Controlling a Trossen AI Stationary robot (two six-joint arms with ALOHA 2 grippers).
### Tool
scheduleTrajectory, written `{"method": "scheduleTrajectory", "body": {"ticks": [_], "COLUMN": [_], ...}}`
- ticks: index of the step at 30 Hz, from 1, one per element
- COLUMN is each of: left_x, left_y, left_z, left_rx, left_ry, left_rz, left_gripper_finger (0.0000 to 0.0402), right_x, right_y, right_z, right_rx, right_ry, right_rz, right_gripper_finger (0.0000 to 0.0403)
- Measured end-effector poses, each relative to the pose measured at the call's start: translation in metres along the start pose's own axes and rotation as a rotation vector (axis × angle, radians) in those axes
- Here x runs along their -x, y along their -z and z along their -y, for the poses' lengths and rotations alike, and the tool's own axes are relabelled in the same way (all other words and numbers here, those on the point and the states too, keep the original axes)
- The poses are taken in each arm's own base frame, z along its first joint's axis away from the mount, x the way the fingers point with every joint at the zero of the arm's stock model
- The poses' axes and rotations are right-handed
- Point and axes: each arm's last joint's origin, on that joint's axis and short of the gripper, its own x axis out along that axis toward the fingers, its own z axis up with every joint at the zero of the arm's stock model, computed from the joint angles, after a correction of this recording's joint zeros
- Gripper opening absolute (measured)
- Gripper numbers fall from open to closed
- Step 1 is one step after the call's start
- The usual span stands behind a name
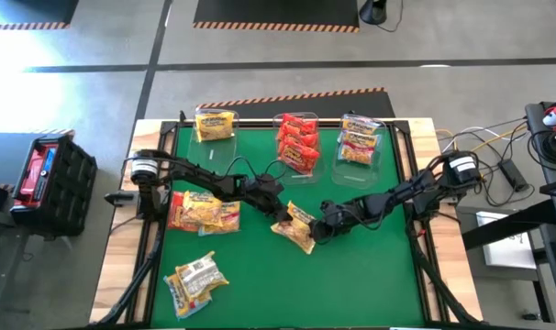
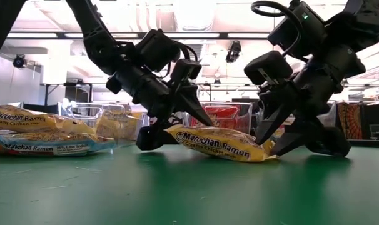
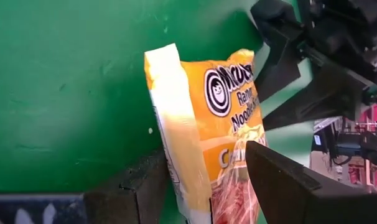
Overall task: Sort Maruchan noodles
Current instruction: Put the yellow noodle pack into the left transparent bin
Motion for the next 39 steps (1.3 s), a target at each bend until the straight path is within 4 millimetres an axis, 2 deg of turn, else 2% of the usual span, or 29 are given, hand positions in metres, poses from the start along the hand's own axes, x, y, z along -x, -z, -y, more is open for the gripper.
{"method": "scheduleTrajectory", "body": {"ticks": [15, 23, 26, 31, 39], "left_x": [-0.005, -0.005, -0.004, -0.003, 0.004], "left_y": [-0.003, -0.004, -0.004, -0.004, -0.004], "left_z": [0.004, 0.006, 0.007, 0.008, 0.013], "left_rx": [-0.012, 0.003, 0.009, 0.007, -0.011], "left_ry": [0.037, 0.054, 0.061, 0.061, 0.056], "left_rz": [-0.024, -0.024, -0.026, -0.027, -0.03], "left_gripper_finger": [0.0191, 0.0129, 0.0112, 0.0118, 0.0114], "right_x": [0.001, 0.005, 0.013, 0.033, 0.081], "right_y": [-0.016, -0.016, -0.016, -0.017, -0.015], "right_z": [0.002, -0.002, -0.008, -0.019, -0.025], "right_rx": [0.079, 0.107, 0.131, 0.194, 0.271], "right_ry": [0.017, -0.016, -0.057, -0.099, -0.121], "right_rz": [0.133, 0.11, 0.105, 0.115, 0.137], "right_gripper_finger": [0.0127, 0.0128, 0.0128, 0.0128, 0.0128]}}
